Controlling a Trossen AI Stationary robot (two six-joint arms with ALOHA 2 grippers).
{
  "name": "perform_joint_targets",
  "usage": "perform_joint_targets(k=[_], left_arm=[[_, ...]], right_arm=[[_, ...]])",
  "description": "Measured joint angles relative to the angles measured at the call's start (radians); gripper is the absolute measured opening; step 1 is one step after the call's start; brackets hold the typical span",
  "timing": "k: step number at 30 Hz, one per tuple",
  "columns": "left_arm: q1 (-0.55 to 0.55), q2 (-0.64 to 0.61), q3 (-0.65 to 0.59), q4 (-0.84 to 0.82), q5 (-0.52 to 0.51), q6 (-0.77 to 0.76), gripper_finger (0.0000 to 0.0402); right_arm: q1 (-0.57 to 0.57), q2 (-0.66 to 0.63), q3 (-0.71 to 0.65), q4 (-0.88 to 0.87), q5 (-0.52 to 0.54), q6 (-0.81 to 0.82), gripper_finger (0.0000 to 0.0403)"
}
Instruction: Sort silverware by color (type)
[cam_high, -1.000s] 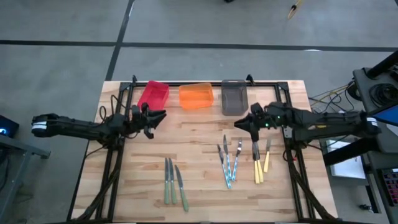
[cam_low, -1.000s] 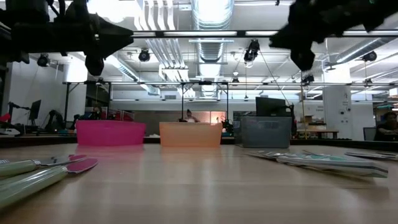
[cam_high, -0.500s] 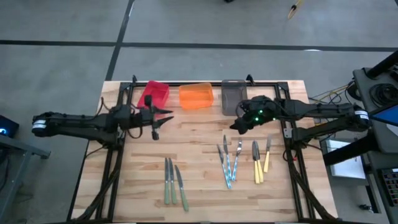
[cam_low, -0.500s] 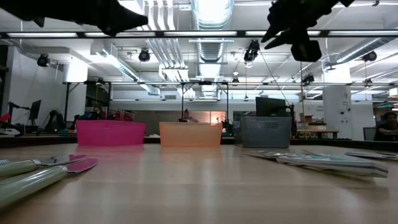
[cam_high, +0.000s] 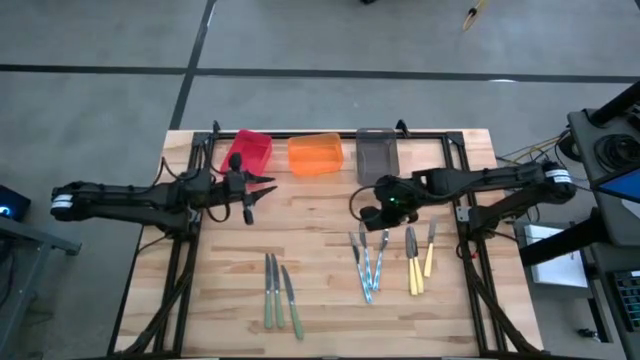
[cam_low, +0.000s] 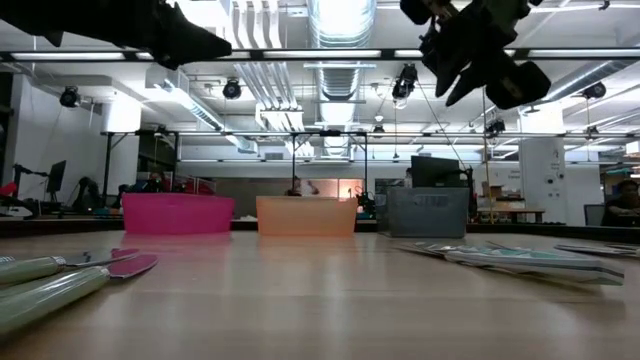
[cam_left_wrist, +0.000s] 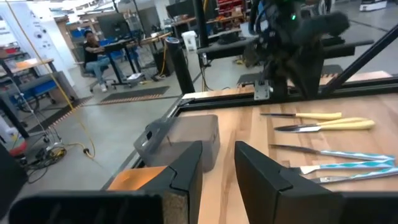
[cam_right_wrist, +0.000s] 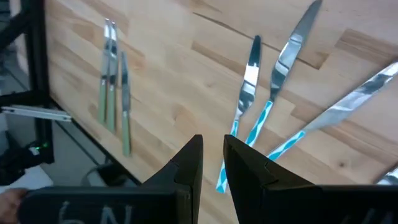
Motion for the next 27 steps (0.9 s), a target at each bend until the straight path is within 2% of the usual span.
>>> perform_joint_targets(k=[13, 15, 17, 20, 25, 27], left_arm=[[0.000, 0.016, 0.004, -0.001, 0.001, -0.011, 0.0076], [0.000, 0.021, 0.004, 0.000, 0.001, -0.011, 0.0076], [0.000, 0.028, 0.004, 0.000, 0.001, -0.011, 0.0076], [0.000, 0.036, 0.004, -0.001, 0.001, -0.009, 0.0076], [0.000, 0.049, 0.004, 0.002, 0.001, -0.001, 0.0076], [0.000, 0.055, 0.004, 0.016, 0.001, 0.000, 0.0076]], right_arm=[[-0.003, 0.299, 0.141, 0.009, -0.007, -0.019, 0.0057], [-0.003, 0.352, 0.173, 0.007, -0.065, -0.010, 0.0057], [-0.002, 0.404, 0.208, -0.009, -0.187, 0.000, 0.0057], [0.017, 0.477, 0.257, -0.132, -0.296, 0.024, 0.0057], [0.071, 0.551, 0.296, -0.427, -0.306, -0.026, 0.0057], [0.089, 0.556, 0.289, -0.513, -0.268, -0.042, 0.0057]])
